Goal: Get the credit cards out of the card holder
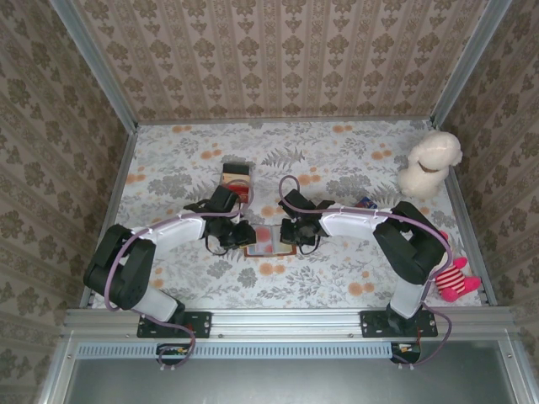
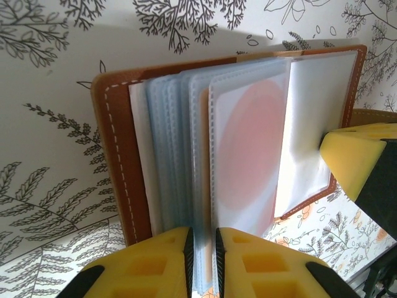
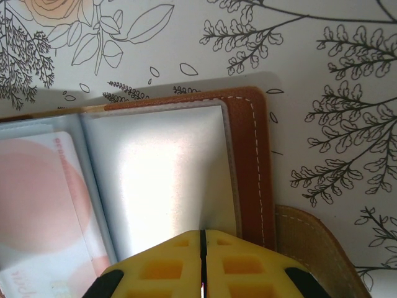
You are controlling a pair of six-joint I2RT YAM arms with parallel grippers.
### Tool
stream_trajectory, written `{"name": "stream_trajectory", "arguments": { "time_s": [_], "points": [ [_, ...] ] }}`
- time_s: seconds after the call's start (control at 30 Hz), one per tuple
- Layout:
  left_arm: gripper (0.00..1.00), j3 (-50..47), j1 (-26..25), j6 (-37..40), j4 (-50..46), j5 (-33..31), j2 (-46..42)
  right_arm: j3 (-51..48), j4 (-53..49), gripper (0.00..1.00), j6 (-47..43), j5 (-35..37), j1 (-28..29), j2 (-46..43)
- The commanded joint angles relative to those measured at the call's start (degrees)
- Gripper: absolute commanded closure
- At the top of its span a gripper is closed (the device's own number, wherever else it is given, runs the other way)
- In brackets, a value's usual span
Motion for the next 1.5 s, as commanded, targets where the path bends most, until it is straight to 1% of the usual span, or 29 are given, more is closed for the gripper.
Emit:
{"name": "stream_trajectory", "arguments": {
  "time_s": [0.0, 0.17, 0.37, 0.67, 0.83, 1.07, 1.2, 1.33, 1.47],
  "points": [
    [0.8, 0.7, 0.5, 1.4, -1.3, 0.9, -2.5, 0.0, -2.7, 0.91, -0.9, 0.3, 0.1, 2.4],
    [0.8, 0.1, 0.7, 1.3, -1.2, 1.5, -4.7, 0.0, -2.6, 0.91, -0.9, 0.3, 0.1, 2.5],
    [0.81, -1.0, 0.8, -0.1, 2.8, 4.7, -4.4, 0.0, -2.5, 0.91, -0.9, 0.2, 0.1, 2.7],
    [0.8, -2.1, 0.8, -0.7, 4.1, 4.1, -0.3, -0.2, -2.7, 0.91, -0.8, 0.4, 0.1, 2.5],
    [0.76, -2.7, 1.1, -0.5, 3.2, 1.4, -0.2, -0.1, -2.7, 0.92, -0.8, 0.3, 0.1, 2.6],
    [0.74, -3.1, 1.5, -0.2, 3.4, 1.0, -0.7, -0.2, -2.8, 0.92, -0.9, 0.4, 0.1, 2.6],
    [0.75, -3.1, 1.7, -0.3, 4.5, 2.4, 0.2, -0.2, -2.7, 0.92, -0.8, 0.4, 0.1, 2.7],
    [0.79, -3.0, 1.8, -0.7, 5.9, 4.1, 0.3, -0.1, -2.6, 0.92, -0.8, 0.4, 0.1, 2.7],
    [0.82, -2.8, 2.0, -0.4, 5.3, 4.0, -0.8, 0.0, -2.7, 0.92, -0.9, 0.4, 0.1, 2.7]
  ]
}}
